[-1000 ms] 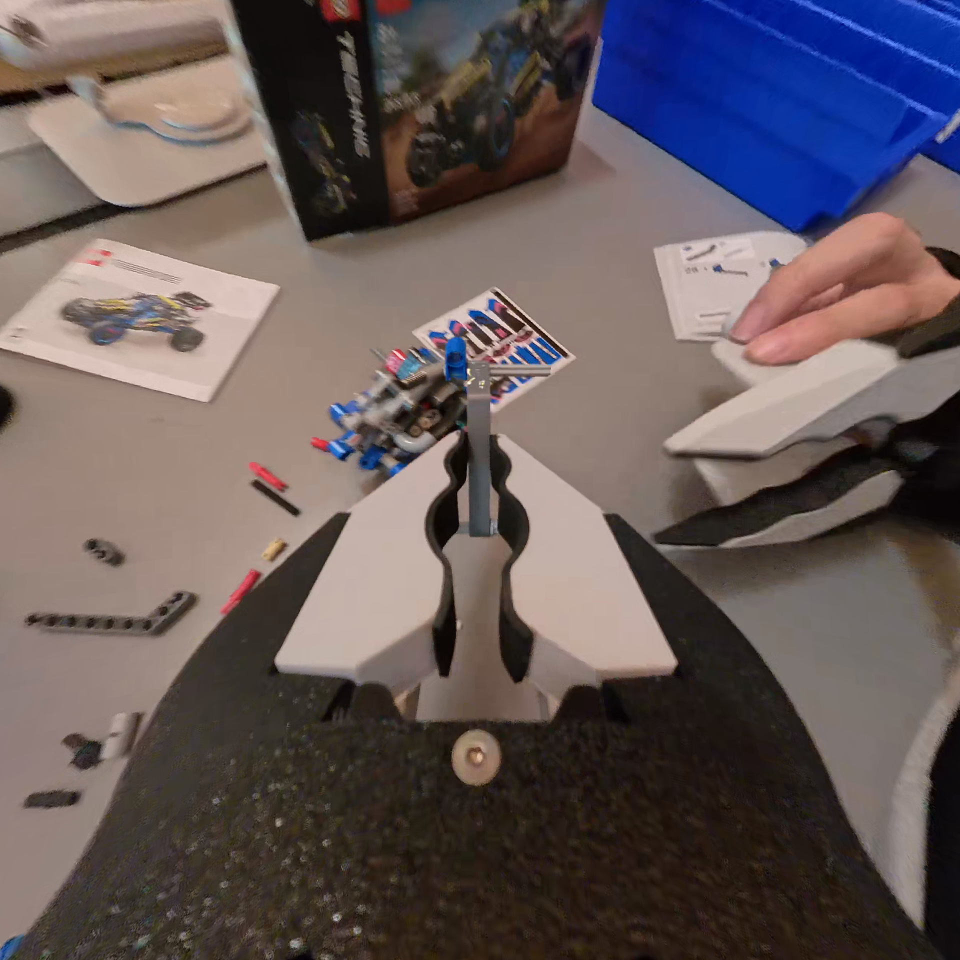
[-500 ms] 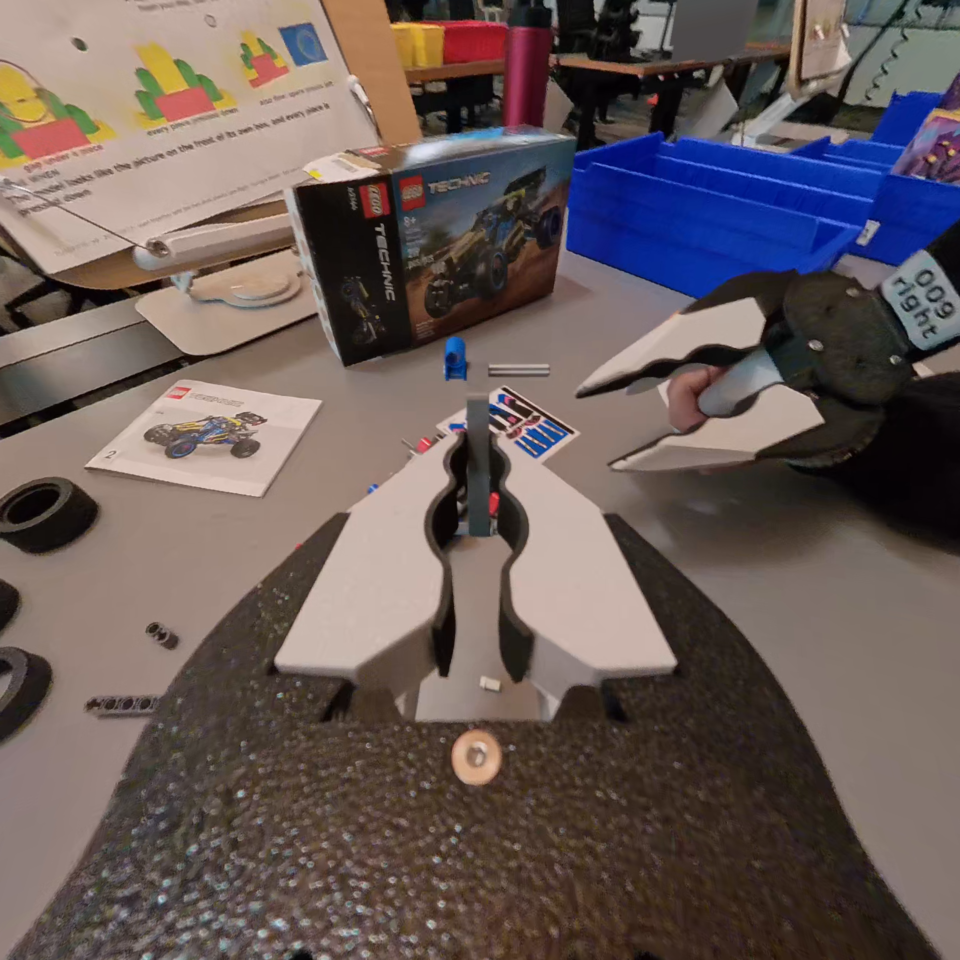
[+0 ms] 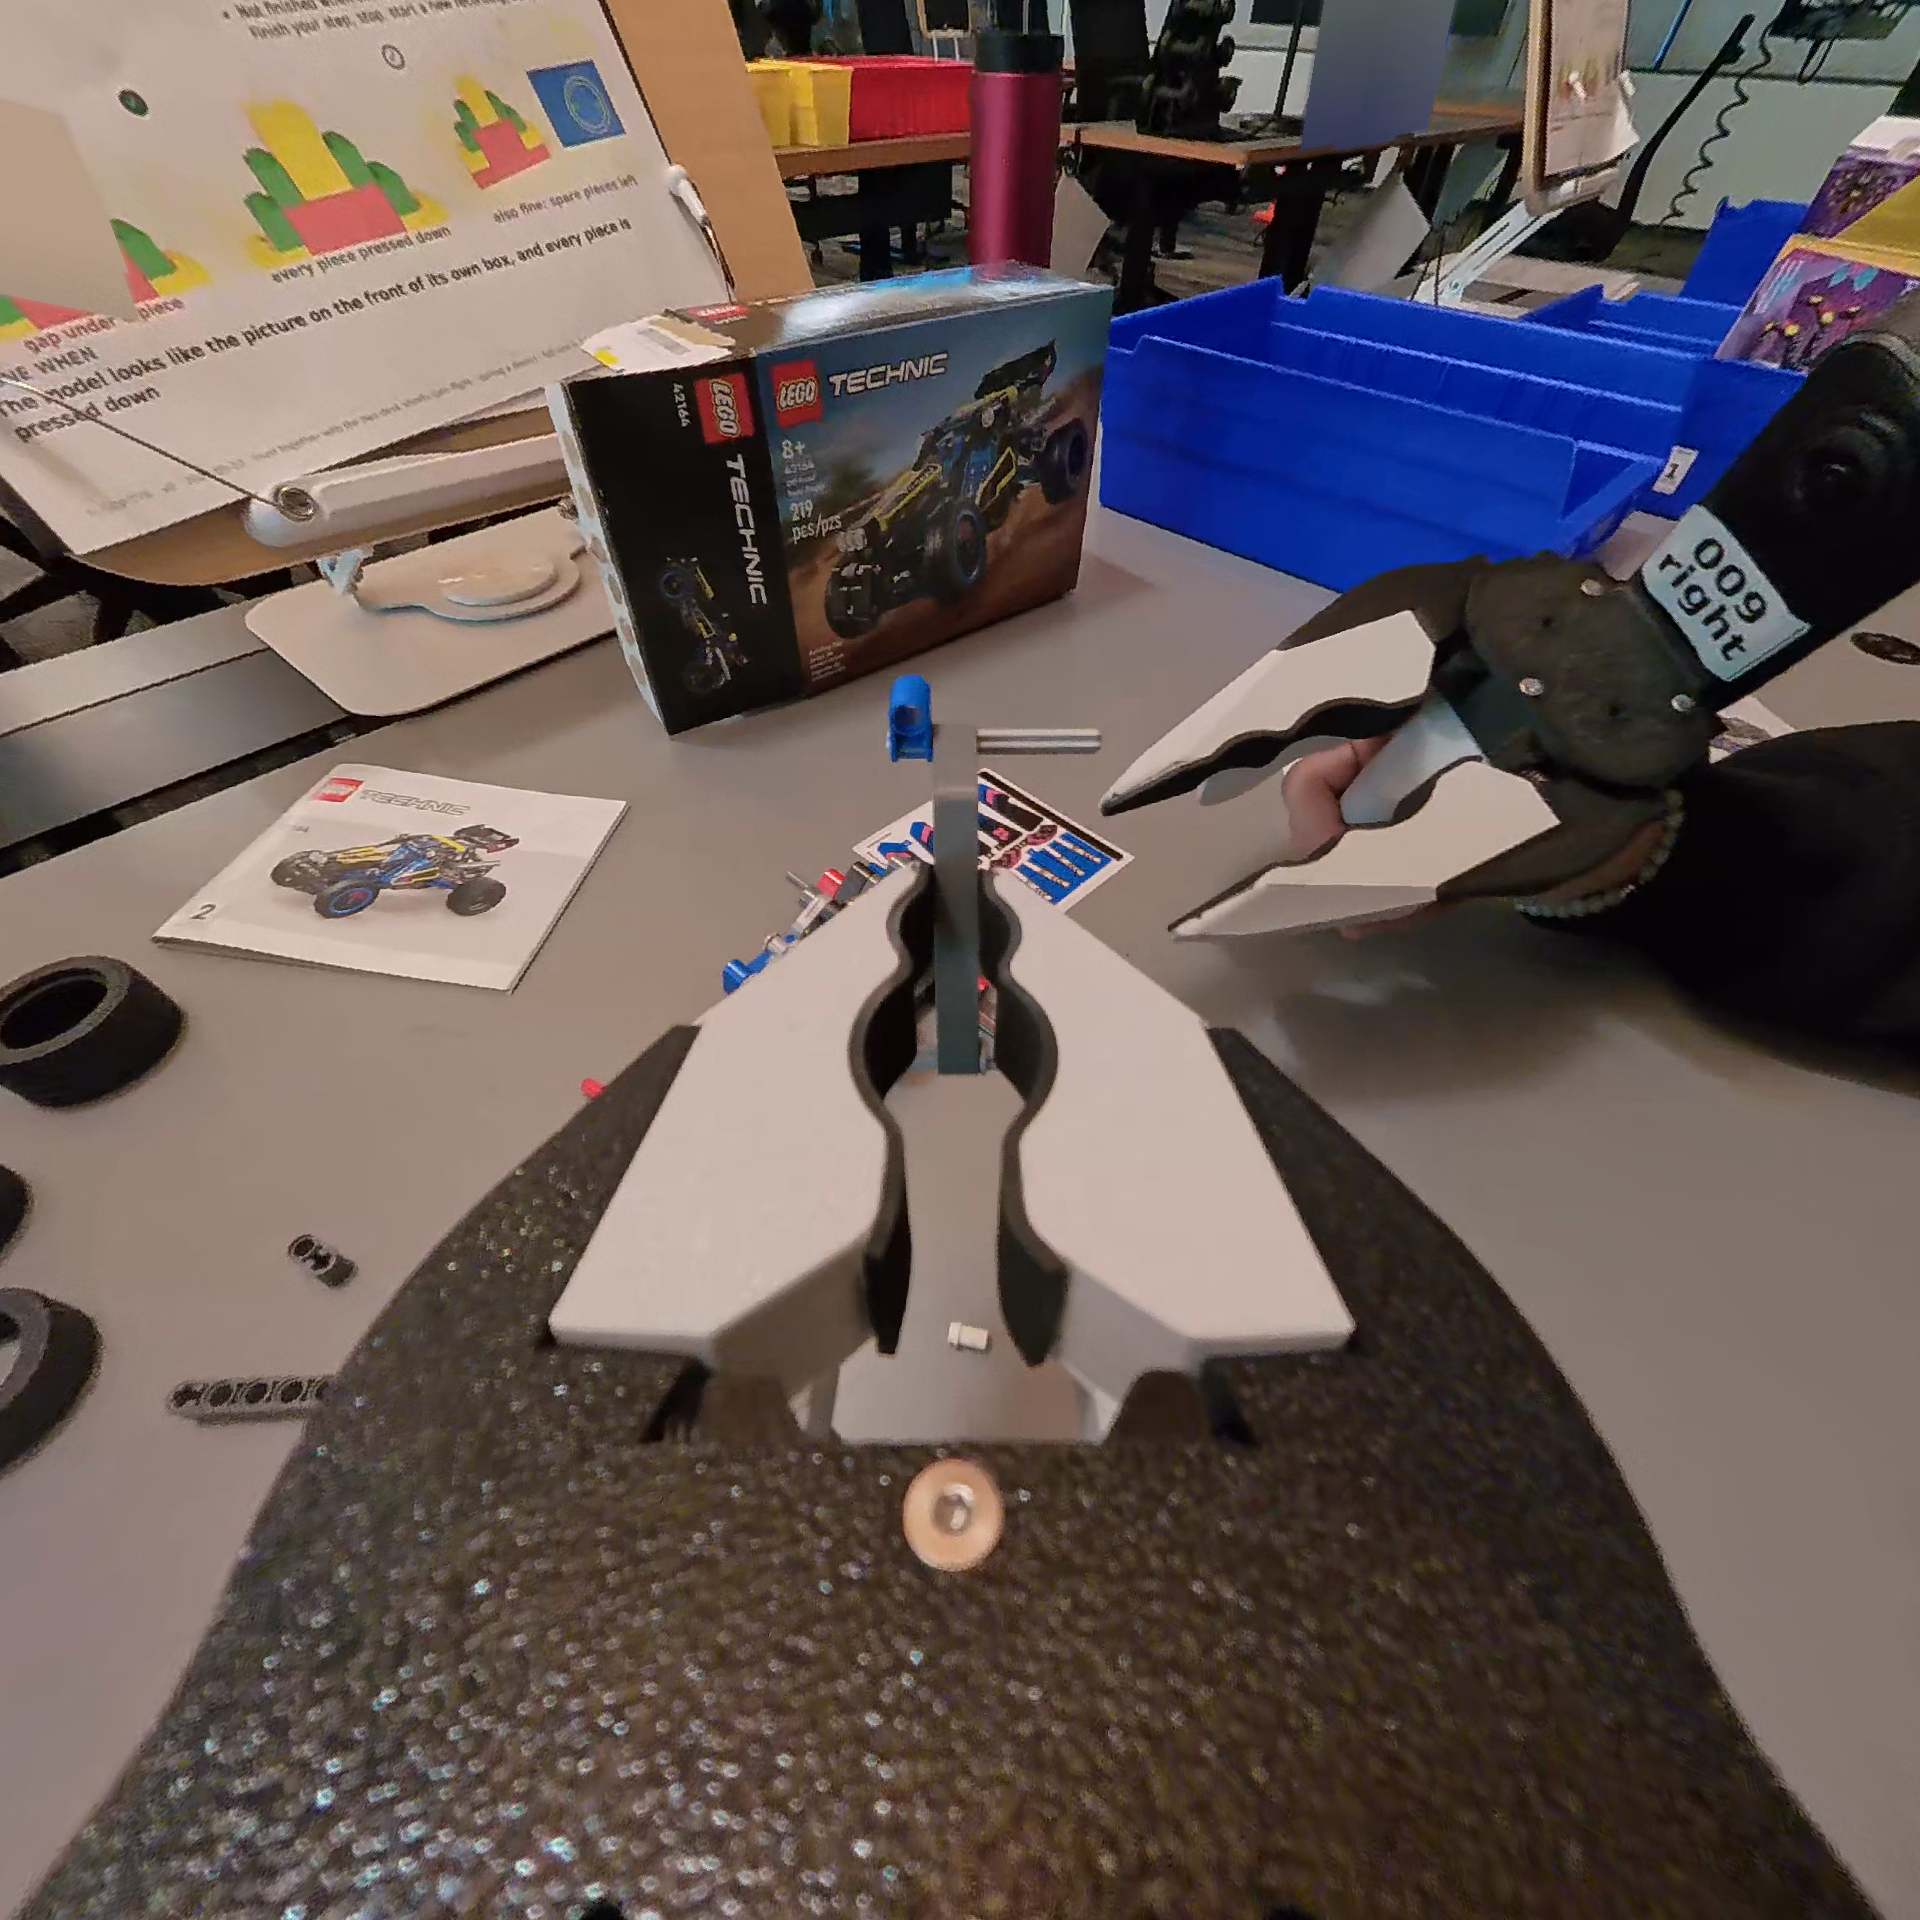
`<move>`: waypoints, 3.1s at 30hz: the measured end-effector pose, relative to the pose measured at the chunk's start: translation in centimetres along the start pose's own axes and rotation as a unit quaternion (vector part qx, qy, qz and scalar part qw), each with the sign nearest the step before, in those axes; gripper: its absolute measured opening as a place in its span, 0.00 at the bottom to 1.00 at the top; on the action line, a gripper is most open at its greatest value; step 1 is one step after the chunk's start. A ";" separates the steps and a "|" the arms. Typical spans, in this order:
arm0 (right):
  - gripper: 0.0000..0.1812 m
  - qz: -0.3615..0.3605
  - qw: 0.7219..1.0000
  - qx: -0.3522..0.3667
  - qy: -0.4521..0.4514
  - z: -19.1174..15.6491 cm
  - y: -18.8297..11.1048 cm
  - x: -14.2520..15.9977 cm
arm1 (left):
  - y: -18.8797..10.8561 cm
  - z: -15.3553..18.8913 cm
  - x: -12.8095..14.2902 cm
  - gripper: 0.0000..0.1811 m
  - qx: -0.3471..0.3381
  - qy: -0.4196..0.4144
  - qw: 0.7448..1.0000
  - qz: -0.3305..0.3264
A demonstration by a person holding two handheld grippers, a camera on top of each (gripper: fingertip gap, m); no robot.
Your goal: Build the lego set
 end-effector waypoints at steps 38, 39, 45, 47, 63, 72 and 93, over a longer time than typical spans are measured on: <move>0.18 -0.199 0.963 -0.182 0.013 3.7 7.8 4.9 | -2.8 -2.7 0.9 0.02 0.019 -0.042 0.999 0.018; 0.16 -0.194 0.962 -0.189 0.009 3.6 7.9 4.9 | -2.7 -2.8 1.2 0.02 0.019 -0.043 0.999 0.014; 0.12 -0.184 0.956 -0.226 0.030 3.2 7.0 4.9 | -2.0 -2.8 2.3 0.03 0.024 -0.038 0.999 -0.019; 0.12 -0.175 0.950 -0.253 0.046 2.7 5.9 4.6 | -1.7 -2.5 2.6 0.03 0.022 -0.030 0.999 -0.032; 0.12 -0.132 0.932 -0.338 0.027 -2.7 -4.5 3.3 | 3.8 5.4 5.0 0.03 0.080 0.102 0.975 -0.182; 0.27 -0.073 0.965 -0.250 0.018 -1.9 -4.8 1.4 | 4.1 5.4 5.9 0.02 0.092 0.115 0.971 -0.188; 0.22 -0.103 0.965 -0.241 0.003 -2.8 -3.3 2.8 | 4.2 5.4 6.4 0.02 0.100 0.107 0.976 -0.160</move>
Point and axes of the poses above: each gripper's, where its closed fingertips meet, y out along the fingers, x out of its underside, z = x × y across the jaws, the point moved 3 cm from there along -y, back along the fingers, and after that the axes turned 2 degrees about -y, right-handed, at the moved point
